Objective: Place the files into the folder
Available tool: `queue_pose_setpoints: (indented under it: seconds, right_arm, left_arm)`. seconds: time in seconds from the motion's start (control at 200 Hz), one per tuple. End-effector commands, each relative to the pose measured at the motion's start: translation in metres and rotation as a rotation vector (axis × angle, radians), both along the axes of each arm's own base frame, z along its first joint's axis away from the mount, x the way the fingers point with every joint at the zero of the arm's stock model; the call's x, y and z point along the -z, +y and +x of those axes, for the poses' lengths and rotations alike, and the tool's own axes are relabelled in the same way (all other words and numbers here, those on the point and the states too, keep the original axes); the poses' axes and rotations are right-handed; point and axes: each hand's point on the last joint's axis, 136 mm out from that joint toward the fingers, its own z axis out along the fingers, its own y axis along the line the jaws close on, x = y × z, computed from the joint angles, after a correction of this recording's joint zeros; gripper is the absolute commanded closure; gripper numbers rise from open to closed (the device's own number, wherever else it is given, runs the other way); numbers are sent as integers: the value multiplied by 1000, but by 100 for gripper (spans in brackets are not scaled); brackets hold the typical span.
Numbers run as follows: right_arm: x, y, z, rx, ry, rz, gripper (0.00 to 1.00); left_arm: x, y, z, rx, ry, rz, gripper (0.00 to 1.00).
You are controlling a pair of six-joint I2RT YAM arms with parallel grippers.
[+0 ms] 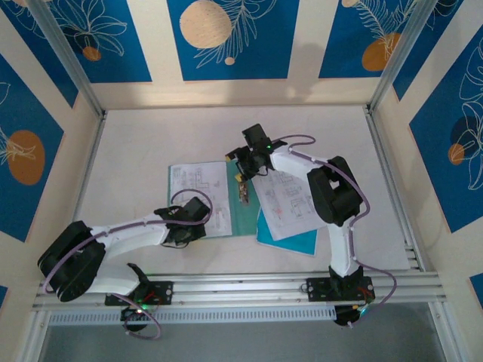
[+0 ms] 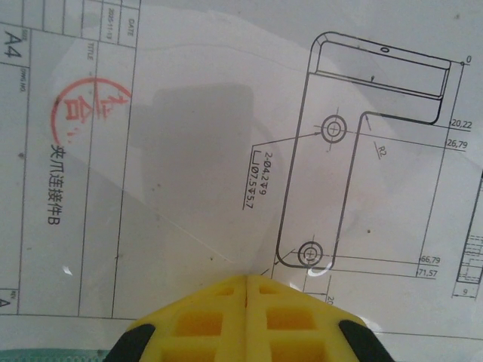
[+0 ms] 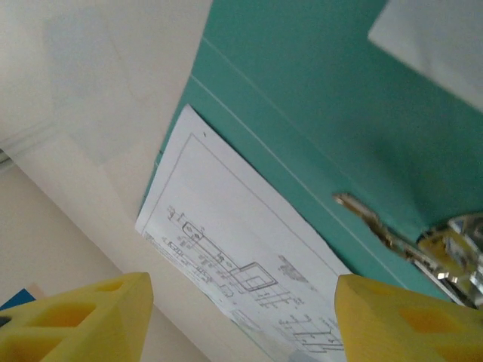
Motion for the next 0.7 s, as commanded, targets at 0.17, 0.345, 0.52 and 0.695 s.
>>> queue_pose_setpoints:
  seconds: [0.17, 0.345, 0.52, 0.695]
  right_arm:
    - [-63, -12, 8, -84, -151, 17, 35]
    - [-85, -58, -26, -87, -214, -63, 36]
    - [-55, -127, -82, -73, -135, -200, 44]
    - [-22, -191, -136, -75, -23, -338, 46]
  left_arm:
    - [9, 36, -23, 33, 86, 154, 100]
    - [-1, 41, -19, 72, 61, 188, 98]
    - [-39, 12, 0, 163, -46, 109, 70]
    - [-69, -64, 2, 292, -84, -155, 61]
